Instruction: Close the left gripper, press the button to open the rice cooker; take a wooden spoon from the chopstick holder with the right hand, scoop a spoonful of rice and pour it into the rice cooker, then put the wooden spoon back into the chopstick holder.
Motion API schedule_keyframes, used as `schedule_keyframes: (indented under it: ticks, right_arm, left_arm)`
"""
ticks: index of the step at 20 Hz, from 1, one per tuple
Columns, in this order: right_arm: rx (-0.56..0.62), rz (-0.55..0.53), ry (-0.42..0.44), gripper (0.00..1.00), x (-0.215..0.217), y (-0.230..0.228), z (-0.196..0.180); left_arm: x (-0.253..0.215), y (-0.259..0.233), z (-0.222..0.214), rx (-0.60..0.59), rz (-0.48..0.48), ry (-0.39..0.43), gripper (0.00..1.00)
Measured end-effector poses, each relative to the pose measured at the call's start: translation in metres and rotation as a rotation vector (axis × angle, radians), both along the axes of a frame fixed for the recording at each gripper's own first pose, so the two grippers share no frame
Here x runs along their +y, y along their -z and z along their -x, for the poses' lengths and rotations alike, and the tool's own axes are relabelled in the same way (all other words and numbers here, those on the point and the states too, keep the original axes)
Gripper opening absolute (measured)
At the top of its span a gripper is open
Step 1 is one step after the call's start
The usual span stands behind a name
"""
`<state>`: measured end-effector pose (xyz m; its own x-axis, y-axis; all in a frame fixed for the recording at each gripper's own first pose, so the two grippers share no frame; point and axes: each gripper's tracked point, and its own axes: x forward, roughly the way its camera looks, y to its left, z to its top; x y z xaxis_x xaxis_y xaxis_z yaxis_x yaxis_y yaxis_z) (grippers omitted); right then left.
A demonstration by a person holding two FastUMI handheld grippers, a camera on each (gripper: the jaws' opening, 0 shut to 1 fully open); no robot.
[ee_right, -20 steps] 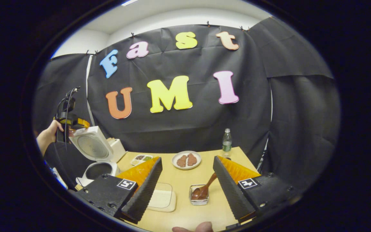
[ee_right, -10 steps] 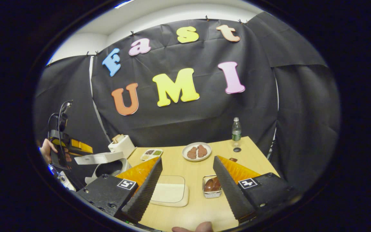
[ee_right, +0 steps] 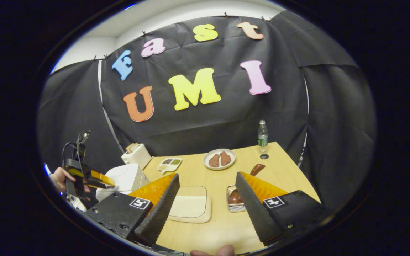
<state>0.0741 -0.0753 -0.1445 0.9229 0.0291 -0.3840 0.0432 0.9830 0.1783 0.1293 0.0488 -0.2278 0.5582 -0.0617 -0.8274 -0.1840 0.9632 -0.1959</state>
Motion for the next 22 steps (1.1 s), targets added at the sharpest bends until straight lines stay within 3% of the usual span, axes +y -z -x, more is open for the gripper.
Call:
schedule_keyframes:
  ticks: [5,9,14,18,21,22]
  right_arm:
    - [0.019,-0.029,-0.003,1.0,0.003,0.011,-0.004]
    - [0.02,-0.037,-0.005,0.96,0.002,0.015,-0.005]
    - [-0.018,-0.021,0.019,1.0,-0.006,-0.003,-0.005]
    - [-0.062,0.016,0.056,0.96,-0.014,-0.022,0.001]
    - [-0.112,0.066,0.066,1.0,-0.014,-0.045,0.006]
    - [-0.134,0.079,0.069,0.96,-0.013,-0.055,0.008]
  left_arm:
    - [0.002,0.005,0.003,0.071,-0.014,-0.013,0.96]
    - [0.001,0.006,0.005,0.062,-0.06,0.02,0.96]
    - [-0.001,0.001,0.0,0.051,-0.072,0.038,0.95]
    - [0.002,-0.016,-0.003,-0.019,-0.057,0.032,0.95]
    - [-0.008,-0.064,0.0,-0.161,-0.067,0.065,0.95]
    - [-0.009,-0.077,0.002,-0.207,-0.074,0.085,0.95]
